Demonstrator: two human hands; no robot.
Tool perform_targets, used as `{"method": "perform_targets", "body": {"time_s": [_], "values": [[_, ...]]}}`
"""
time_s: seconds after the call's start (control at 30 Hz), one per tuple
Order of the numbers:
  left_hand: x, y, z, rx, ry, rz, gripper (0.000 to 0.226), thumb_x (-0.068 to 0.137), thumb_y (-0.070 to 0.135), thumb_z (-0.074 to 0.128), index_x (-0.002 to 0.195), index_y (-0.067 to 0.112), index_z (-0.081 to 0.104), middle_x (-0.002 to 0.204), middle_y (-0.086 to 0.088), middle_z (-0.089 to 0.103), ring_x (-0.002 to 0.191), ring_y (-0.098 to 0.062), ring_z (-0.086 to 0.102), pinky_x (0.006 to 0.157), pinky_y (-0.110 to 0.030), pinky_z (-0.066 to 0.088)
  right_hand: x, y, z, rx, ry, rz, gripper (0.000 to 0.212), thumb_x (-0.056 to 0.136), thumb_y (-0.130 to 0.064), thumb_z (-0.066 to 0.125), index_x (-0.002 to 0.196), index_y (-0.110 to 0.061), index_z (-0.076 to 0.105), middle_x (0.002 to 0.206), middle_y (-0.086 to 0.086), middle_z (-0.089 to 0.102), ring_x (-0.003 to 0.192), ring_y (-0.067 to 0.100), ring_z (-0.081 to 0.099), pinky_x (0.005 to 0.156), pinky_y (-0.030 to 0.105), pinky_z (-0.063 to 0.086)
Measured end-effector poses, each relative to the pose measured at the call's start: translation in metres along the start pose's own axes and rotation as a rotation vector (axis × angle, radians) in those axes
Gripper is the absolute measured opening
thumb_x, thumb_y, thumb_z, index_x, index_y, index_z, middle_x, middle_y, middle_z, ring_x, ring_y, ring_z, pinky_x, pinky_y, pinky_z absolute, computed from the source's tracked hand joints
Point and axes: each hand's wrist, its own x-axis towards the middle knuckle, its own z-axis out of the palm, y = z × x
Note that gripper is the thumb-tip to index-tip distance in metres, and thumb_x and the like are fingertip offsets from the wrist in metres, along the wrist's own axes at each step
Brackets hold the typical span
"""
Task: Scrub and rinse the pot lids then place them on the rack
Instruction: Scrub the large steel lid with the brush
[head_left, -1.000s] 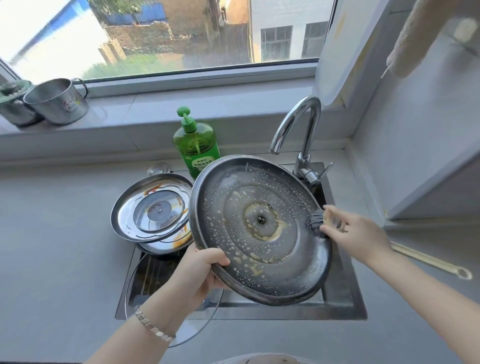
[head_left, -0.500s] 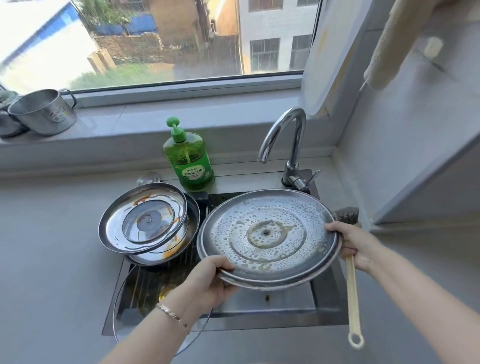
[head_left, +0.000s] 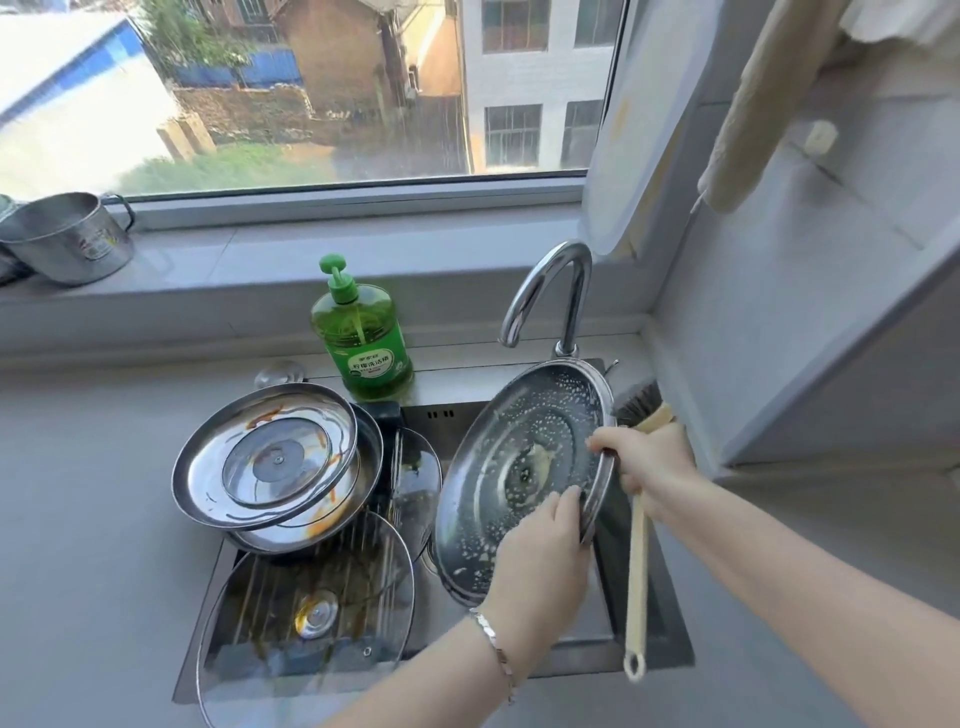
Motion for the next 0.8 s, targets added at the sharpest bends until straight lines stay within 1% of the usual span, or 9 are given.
{"method": "perform_targets", "body": {"time_s": [0.03, 0.13, 0.23, 0.33, 0.5, 0.57, 0.63, 0.7, 0.8], "values": [[0.001, -0.005, -0.003, -0.027, 0.095, 0.022, 0.036, 0.078, 0.021, 0.042, 0.112, 0.015, 0.054, 0.089, 0.003, 0.07, 0.073, -0.012, 0.069, 0.058, -0.019, 0.051, -0.002, -0.001, 0.0, 0.066, -0.065, 0.001, 0.049, 0.064, -0.011, 0.079, 0.099, -0.01, 0.044, 0.063, 0.006, 0.042, 0.03, 0.008, 0.035, 0.031, 0.015, 0.022], [0.003, -0.013, -0.02, -0.15, 0.198, -0.087, 0.021, 0.09, 0.005, 0.043, 0.099, 0.009, 0.061, 0.073, -0.006, 0.066, 0.061, -0.026, 0.061, 0.055, -0.034, 0.048, -0.017, -0.01, -0.005, 0.077, -0.224, -0.107, 0.036, 0.078, -0.031, 0.073, 0.097, -0.011, 0.051, 0.08, 0.01, 0.061, 0.032, -0.002, 0.046, 0.032, 0.015, 0.03], [0.005, -0.022, -0.036, -0.436, 0.294, -0.274, 0.023, 0.1, 0.014, 0.04, 0.084, 0.007, 0.054, 0.062, -0.01, 0.053, 0.051, -0.015, 0.042, 0.052, -0.031, 0.036, -0.016, -0.002, -0.008, -0.295, -0.16, -0.262, 0.072, 0.074, -0.073, 0.051, 0.128, -0.026, 0.041, 0.115, -0.001, 0.062, 0.089, 0.013, 0.067, 0.075, 0.032, 0.049], [0.009, -0.021, -0.042, -0.603, 0.336, -0.385, 0.036, 0.099, 0.017, 0.042, 0.064, 0.013, 0.043, 0.055, 0.005, 0.039, 0.048, -0.006, 0.033, 0.049, -0.019, 0.029, -0.024, 0.008, 0.006, -0.52, -0.166, -0.363, 0.056, 0.09, -0.063, 0.03, 0.14, -0.039, 0.029, 0.132, -0.006, 0.053, 0.118, 0.019, 0.053, 0.095, 0.037, 0.038], [0.009, -0.029, -0.046, -0.622, 0.333, -0.399, 0.038, 0.098, 0.026, 0.044, 0.068, 0.005, 0.052, 0.06, 0.0, 0.048, 0.056, -0.008, 0.04, 0.053, -0.02, 0.032, -0.069, 0.014, 0.031, -0.701, -0.232, -0.773, 0.045, 0.092, -0.052, 0.042, 0.136, -0.049, 0.034, 0.085, -0.014, 0.053, 0.087, 0.01, 0.054, 0.074, 0.027, 0.039], [0.005, -0.028, -0.051, -0.606, 0.314, -0.343, 0.039, 0.097, 0.026, 0.044, 0.062, 0.009, 0.044, 0.055, 0.004, 0.039, 0.05, -0.005, 0.034, 0.05, -0.019, 0.03, -0.049, 0.006, 0.027, -0.584, -0.219, -0.652, 0.044, 0.091, -0.05, 0.047, 0.135, -0.046, 0.04, 0.073, -0.014, 0.05, 0.081, 0.011, 0.052, 0.073, 0.029, 0.04], [0.0, -0.021, -0.055, -0.587, 0.272, -0.299, 0.04, 0.097, 0.025, 0.045, 0.059, 0.016, 0.036, 0.051, 0.01, 0.033, 0.046, -0.005, 0.031, 0.047, -0.017, 0.028, -0.022, -0.006, 0.021, -0.367, -0.158, -0.509, 0.046, 0.09, -0.051, 0.049, 0.135, -0.04, 0.044, 0.081, -0.008, 0.061, 0.086, 0.014, 0.057, 0.078, 0.032, 0.043], [-0.003, -0.017, -0.055, -0.57, 0.283, -0.278, 0.04, 0.096, 0.026, 0.045, 0.059, 0.018, 0.034, 0.048, 0.01, 0.032, 0.045, -0.006, 0.032, 0.047, -0.017, 0.027, -0.024, -0.008, 0.019, -0.356, -0.177, -0.526, 0.045, 0.089, -0.051, 0.05, 0.133, -0.04, 0.047, 0.072, -0.009, 0.059, 0.077, 0.013, 0.057, 0.074, 0.032, 0.044], [-0.001, -0.023, -0.058, -0.556, 0.343, -0.26, 0.038, 0.094, 0.031, 0.044, 0.059, 0.017, 0.036, 0.052, 0.009, 0.034, 0.049, -0.006, 0.036, 0.048, -0.017, 0.029, -0.054, 0.003, 0.023, -0.408, -0.332, -0.673, 0.035, 0.087, -0.046, 0.056, 0.122, -0.048, 0.052, 0.046, -0.01, 0.034, 0.05, 0.006, 0.036, 0.059, 0.028, 0.035]]}}
